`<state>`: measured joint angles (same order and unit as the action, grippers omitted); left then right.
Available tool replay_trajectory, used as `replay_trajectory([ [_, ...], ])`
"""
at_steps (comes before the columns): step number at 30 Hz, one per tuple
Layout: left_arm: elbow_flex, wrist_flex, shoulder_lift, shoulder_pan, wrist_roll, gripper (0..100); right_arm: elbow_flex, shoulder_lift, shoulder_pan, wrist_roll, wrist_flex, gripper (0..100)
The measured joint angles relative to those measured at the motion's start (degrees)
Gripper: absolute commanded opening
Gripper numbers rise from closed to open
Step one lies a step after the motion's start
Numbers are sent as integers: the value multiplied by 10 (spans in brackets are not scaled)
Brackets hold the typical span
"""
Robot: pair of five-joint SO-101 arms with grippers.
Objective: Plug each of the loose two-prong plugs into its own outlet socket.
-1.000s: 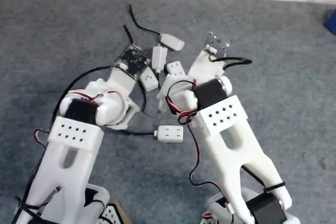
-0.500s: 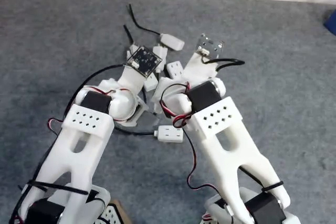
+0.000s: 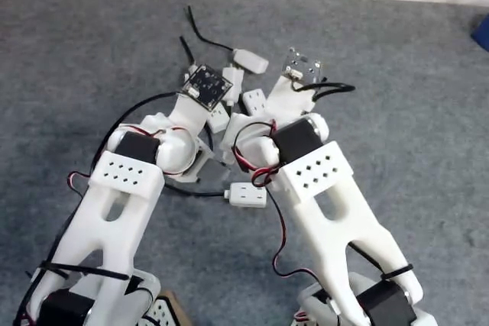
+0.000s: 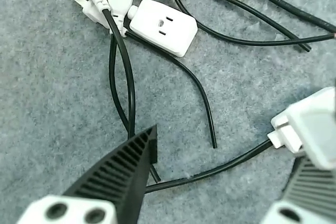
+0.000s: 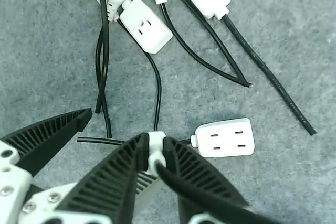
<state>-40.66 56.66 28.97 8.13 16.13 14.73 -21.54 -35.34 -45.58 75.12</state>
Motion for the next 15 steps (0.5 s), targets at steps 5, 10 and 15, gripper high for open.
replay_trajectory([
  [5,0,0,0,0,0,378,0,0,0,5,0,6],
  [10,0,-3,0,-7,0,378,0,0,0,5,0,6],
  [15,0,1,0,-9,3,378,0,0,0,5,0,6],
])
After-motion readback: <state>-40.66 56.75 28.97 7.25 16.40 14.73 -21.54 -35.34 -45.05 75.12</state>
